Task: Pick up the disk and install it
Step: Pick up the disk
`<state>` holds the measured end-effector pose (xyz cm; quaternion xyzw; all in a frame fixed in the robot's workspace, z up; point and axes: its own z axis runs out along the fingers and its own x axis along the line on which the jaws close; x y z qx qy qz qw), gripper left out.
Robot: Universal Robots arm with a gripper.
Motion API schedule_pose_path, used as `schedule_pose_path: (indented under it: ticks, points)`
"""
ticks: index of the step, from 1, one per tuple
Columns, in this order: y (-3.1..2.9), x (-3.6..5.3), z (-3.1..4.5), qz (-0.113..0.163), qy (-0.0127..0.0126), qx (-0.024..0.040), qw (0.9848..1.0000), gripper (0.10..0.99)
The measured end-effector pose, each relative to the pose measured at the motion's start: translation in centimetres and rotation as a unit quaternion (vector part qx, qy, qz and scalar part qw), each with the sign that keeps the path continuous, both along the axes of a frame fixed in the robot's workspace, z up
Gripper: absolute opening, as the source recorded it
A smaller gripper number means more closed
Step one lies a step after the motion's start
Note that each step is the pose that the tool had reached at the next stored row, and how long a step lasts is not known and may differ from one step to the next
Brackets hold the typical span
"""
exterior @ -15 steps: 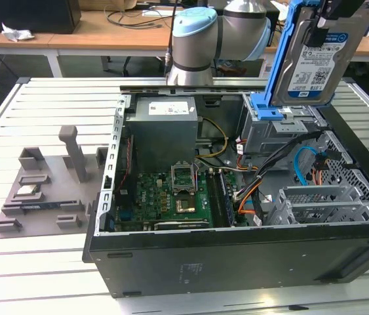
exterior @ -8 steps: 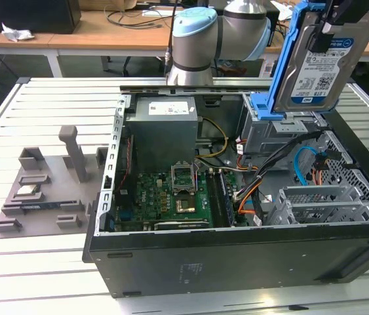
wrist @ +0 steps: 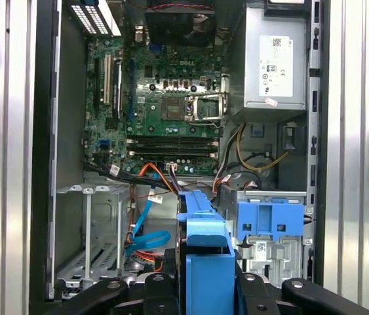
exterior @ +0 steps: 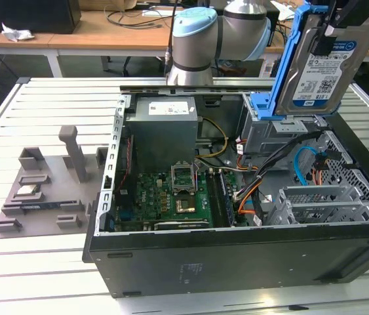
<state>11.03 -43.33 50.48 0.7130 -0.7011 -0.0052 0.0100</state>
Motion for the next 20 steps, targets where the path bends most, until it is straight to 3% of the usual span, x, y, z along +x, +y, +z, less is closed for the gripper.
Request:
schedule_pose_path:
  ticks: [3, 11, 15, 20]
  points:
    - [-0.6, 0.0, -0.02, 0.0, 0.0, 0.0, 1.0, 0.365]
    - [-3.8, 0.0, -0.08, 0.0, 0.0, 0.0001, 1.0, 0.365]
    - [-5.0, 0.0, -0.1, 0.0, 0.0, 0.0001, 1.0, 0.365]
    - [-6.93, 0.0, -0.12, 0.0, 0.0, 0.0003, 1.0, 0.365]
